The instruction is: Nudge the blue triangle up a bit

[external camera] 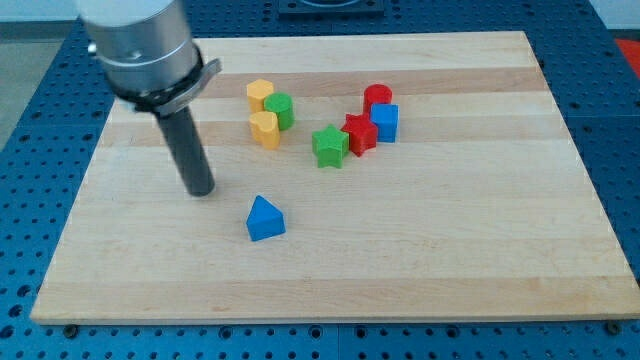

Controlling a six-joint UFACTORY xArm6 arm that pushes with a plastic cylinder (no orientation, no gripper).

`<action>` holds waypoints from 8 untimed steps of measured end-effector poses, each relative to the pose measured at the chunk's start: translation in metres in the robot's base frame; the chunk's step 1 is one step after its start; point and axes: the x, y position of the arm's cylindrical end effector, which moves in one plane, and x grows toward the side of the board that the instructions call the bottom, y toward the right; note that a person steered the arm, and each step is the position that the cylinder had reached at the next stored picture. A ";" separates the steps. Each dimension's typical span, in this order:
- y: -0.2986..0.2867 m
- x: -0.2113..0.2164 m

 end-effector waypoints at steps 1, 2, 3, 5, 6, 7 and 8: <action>-0.004 0.039; 0.010 0.079; 0.051 0.097; 0.095 0.074; 0.108 0.047; 0.098 0.038; 0.093 0.057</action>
